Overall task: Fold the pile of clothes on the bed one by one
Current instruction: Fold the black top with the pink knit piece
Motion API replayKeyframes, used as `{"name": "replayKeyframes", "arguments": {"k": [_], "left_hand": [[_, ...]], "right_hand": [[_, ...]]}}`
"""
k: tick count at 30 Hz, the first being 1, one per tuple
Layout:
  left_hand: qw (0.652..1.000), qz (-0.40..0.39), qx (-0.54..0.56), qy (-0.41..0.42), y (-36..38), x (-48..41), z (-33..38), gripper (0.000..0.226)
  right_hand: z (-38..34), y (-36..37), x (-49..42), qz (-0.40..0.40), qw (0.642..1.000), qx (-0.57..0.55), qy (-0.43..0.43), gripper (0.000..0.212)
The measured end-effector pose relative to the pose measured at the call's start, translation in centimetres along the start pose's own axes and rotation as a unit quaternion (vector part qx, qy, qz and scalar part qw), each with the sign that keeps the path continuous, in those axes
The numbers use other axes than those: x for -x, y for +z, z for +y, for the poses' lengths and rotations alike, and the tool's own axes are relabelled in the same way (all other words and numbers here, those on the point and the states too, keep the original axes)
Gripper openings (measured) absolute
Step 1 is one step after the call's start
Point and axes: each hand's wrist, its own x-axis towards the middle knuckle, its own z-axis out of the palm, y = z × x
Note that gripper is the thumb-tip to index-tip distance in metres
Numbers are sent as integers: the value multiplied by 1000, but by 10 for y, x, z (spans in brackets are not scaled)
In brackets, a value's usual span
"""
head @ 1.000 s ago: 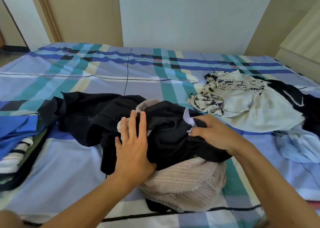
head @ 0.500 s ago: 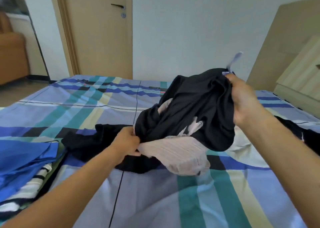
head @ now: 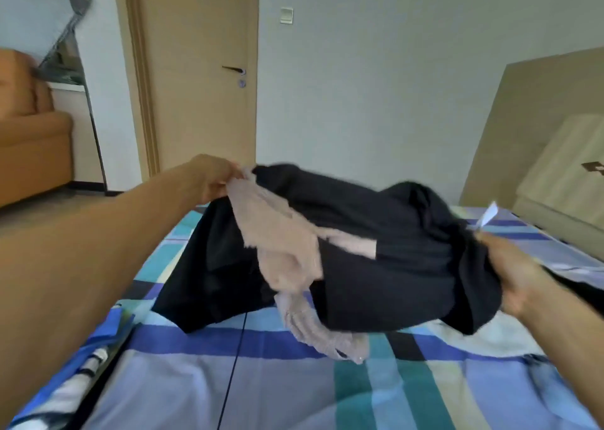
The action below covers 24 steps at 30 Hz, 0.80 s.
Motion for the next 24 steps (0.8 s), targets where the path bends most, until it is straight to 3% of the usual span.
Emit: {"name": "replayKeyframes", "arguments": {"k": [4, 6, 8, 11, 12, 14, 16, 18, 19, 21, 24], "left_hand": [[959, 37, -282, -3, 11, 19, -122, 21], [927, 50, -371, 10, 15, 44, -177, 34], [927, 82, -365, 38, 26, 80, -217, 42], [948, 119, -294, 8, 45, 135, -259, 67], [947, 136, -291, -22, 52, 145, -270, 81], [940, 175, -281, -88, 65, 156, -287, 104], [960, 180, -185, -106, 77, 154, -293, 96], [982, 130, -104, -92, 86, 147, -298, 68], [987, 104, -103, -74, 87, 144, -299, 55], [989, 71, -123, -37, 80, 135, -292, 47], [984, 37, -172, 26, 58, 115, -251, 45]], "right_hand": [[113, -15, 2, 7, 973, 165, 163, 14], [151, -19, 1, 35, 952, 255, 167, 22], [173, -22, -2, 63, 929, 351, 96, 41], [175, -15, 2, 123, 873, 445, -157, 69], [171, -6, 8, 108, 865, 428, -241, 68], [174, 15, 18, -36, 841, 443, -309, 63], [191, 36, 19, -179, 752, 576, -266, 76], [216, 47, 11, -224, 677, 676, -185, 97], [222, 50, 8, -212, 673, 690, -158, 99], [223, 52, 1, -167, 692, 682, -170, 83], [195, 44, -13, -156, 751, 609, -204, 49]]}}
